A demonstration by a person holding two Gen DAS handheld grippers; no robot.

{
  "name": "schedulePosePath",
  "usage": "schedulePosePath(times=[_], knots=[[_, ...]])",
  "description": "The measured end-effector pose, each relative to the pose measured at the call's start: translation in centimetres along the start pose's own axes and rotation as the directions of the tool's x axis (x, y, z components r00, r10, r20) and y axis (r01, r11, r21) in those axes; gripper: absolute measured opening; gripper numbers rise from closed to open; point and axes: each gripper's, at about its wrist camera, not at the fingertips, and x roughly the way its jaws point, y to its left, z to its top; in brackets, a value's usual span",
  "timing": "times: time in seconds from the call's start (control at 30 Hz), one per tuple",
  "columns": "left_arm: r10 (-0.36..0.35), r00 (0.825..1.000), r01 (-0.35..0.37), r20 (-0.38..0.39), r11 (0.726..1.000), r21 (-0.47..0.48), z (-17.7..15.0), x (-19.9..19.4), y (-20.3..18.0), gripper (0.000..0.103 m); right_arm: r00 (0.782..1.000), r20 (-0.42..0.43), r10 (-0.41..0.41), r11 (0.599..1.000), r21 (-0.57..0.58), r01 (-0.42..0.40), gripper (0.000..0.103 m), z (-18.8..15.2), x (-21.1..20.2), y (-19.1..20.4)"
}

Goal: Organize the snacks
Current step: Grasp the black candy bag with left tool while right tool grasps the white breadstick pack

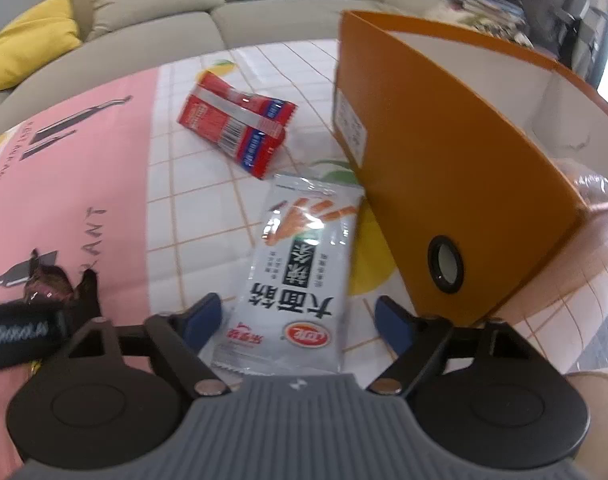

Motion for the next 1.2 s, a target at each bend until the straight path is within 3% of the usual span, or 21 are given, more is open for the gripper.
schedulePosePath(times=[0.1, 0.23, 0.4, 0.5, 0.63, 0.87, 1.2], knots=[[0.017, 1.0, -0.017, -0.002, 1.0, -0.015, -0.2, -0.2, 0.7, 0.061, 0.998, 0.026, 0.054, 0.993, -0.108, -0.051, 0.058, -0.3, -0.7, 1.2], [0.018, 1.0, -0.018, -0.01, 0.999, -0.046, -0.1, -0.3, 1.6, 0.061, 0.99, 0.015, 0.142, 0.976, -0.166, -0.138, 0.057, -0.5, -0.9, 2.0], [0.02, 1.0, -0.02, -0.018, 0.999, -0.045, -0.3, -0.5, 2.1, 0.061, 0.96, -0.026, 0.279, 0.907, -0.32, -0.272, 0.057, -1.7, -2.0, 3.6], [0.013, 1.0, -0.013, -0.01, 0.999, -0.05, -0.4, -0.7, 2.3, 0.062, 0.946, -0.067, 0.317, 0.859, -0.402, -0.316, 0.06, -2.2, -2.6, 4.0], [0.01, 1.0, -0.01, 0.012, 0.998, -0.059, -0.5, -0.6, 2.4, 0.065, 0.951, -0.04, 0.305, 0.887, -0.352, -0.299, 0.063, -1.9, -3.0, 3.2], [-0.01, 0.999, 0.015, 0.052, 0.994, -0.111, -0.6, -0.8, 3.5, 0.074, 0.942, 0.0, 0.335, 0.919, -0.221, -0.327, 0.064, -0.9, -1.8, 2.5], [0.025, 0.999, -0.023, 0.046, 0.999, -0.042, -0.8, -0.6, 2.5, 0.076, 0.949, 0.013, 0.315, 0.891, -0.349, -0.291, 0.073, -1.8, -1.5, 4.3]])
